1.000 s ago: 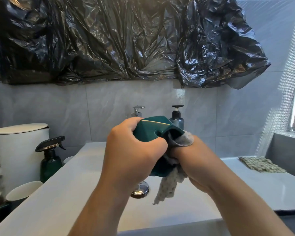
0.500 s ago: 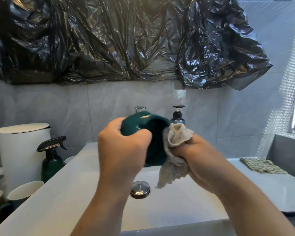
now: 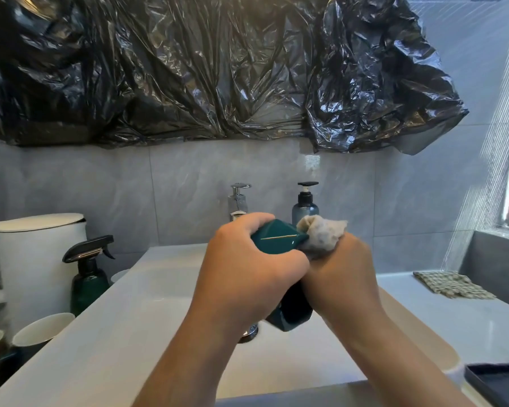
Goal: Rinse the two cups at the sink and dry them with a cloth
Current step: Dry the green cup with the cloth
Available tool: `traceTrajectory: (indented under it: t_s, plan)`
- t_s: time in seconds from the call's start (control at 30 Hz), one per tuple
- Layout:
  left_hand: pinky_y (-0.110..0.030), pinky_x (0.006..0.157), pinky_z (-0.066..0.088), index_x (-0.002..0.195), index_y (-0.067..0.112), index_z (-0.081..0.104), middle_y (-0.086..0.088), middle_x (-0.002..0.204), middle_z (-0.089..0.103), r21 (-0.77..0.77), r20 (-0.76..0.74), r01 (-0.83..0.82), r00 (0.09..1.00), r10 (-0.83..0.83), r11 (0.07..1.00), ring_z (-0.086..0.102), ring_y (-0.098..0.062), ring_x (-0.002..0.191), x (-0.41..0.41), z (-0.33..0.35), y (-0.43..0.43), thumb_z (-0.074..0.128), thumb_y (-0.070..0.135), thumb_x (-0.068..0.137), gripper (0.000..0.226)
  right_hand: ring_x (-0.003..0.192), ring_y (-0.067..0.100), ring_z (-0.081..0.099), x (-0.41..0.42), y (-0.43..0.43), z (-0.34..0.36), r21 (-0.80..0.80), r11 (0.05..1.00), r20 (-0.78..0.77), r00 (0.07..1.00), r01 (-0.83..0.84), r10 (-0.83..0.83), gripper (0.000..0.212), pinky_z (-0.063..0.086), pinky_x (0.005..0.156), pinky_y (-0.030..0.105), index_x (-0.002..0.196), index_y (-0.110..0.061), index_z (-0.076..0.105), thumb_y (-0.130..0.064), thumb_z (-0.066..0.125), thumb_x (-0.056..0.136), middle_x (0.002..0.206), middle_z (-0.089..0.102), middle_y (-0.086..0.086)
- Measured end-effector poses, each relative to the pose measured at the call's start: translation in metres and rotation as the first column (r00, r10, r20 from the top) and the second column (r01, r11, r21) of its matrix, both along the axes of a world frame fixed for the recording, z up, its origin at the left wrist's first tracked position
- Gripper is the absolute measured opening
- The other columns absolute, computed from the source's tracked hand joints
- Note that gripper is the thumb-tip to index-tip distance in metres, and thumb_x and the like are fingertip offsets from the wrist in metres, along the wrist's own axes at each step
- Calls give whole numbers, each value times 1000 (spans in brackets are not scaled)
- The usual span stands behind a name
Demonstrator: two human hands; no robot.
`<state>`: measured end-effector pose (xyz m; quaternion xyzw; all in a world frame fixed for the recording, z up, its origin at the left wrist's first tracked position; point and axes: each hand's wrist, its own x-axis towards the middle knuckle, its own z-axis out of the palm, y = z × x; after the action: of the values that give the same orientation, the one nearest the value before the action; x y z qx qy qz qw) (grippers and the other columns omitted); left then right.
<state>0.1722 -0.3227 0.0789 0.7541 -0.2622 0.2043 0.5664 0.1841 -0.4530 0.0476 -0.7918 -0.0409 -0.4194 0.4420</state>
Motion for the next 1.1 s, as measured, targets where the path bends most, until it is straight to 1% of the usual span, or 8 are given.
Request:
traceTrajectory:
  t_s: [0.13, 0.3, 0.43, 0.57, 0.73, 0.87, 0.93, 1.1]
  plan:
    - [-21, 51, 49, 90, 30, 71, 9, 71, 71, -185, 104, -3, 994, 23, 983, 63, -6, 60, -6, 0, -2, 65, 18, 53, 40, 55, 32, 63, 8, 3, -3, 163, 985, -117, 991, -52, 72, 9, 39, 49, 29, 67, -15, 59, -14, 54, 75, 59, 68, 8]
    - [-13, 60, 52, 107, 25, 71, 13, 82, 75, -353, 166, -5, 984, 69, 936, 69, 0, 70, -5, -5, -6, 65, 11, 56, 53, 64, 34, 65, 10, 17, -5, 591, 733, -127, 858, -338, 498, 21, 49, 60, 38, 96, -3, 70, -1, 58, 79, 79, 68, 32]
    - [-15, 55, 49, 115, 19, 73, 11, 69, 71, -314, 126, 76, 991, -38, 947, 65, -3, 62, -5, -3, -5, 62, 8, 55, 61, 80, 39, 73, 8, 5, 5, 473, 820, -121, 898, -323, 423, 20, 56, 65, 49, 99, 0, 70, 6, 54, 88, 90, 73, 29]
    - [-18, 52, 46, 82, 34, 72, 9, 64, 66, -199, 100, 166, 984, -148, 966, 57, -8, 58, -8, 4, 0, 60, 8, 54, 39, 53, 2, 56, -12, -6, 17, 184, 945, -15, 960, -271, 279, 23, 46, 49, 16, 82, -11, 68, 8, 56, 86, 65, 69, 2]
    - [-18, 57, 51, 105, 19, 74, 5, 73, 72, -323, 184, 118, 981, -60, 939, 66, -6, 65, -7, 0, -1, 61, 6, 54, 54, 73, 30, 72, 5, 7, 12, 330, 925, -62, 974, -187, 218, 20, 58, 58, 42, 95, -10, 68, -21, 58, 82, 86, 74, 17]
    - [-14, 61, 52, 100, 32, 70, 15, 78, 75, -426, 219, 21, 972, 81, 904, 69, -1, 68, -2, -6, -1, 61, 7, 55, 52, 82, 31, 73, -5, 27, 8, 696, 539, -5, 747, -475, 664, 23, 61, 74, 45, 113, -9, 69, -16, 54, 97, 99, 75, 22]
    - [-12, 63, 52, 100, 34, 68, 19, 79, 74, -420, 229, -10, 966, 117, 908, 70, 0, 71, 0, -6, 1, 60, 7, 57, 51, 67, 24, 71, -9, 30, 4, 687, 501, -28, 670, -526, 742, 30, 60, 66, 41, 112, -12, 71, 1, 50, 95, 90, 75, 16]
    - [-41, 61, 60, 89, 28, 64, 2, 75, 73, -172, -51, -28, 999, 20, 985, 72, -22, 72, 8, 4, 11, 68, 23, 56, 34, 51, 7, 57, -3, 5, 11, 330, 898, -218, 902, -292, 374, 23, 44, 45, 14, 77, -8, 66, 5, 54, 90, 53, 64, -7]
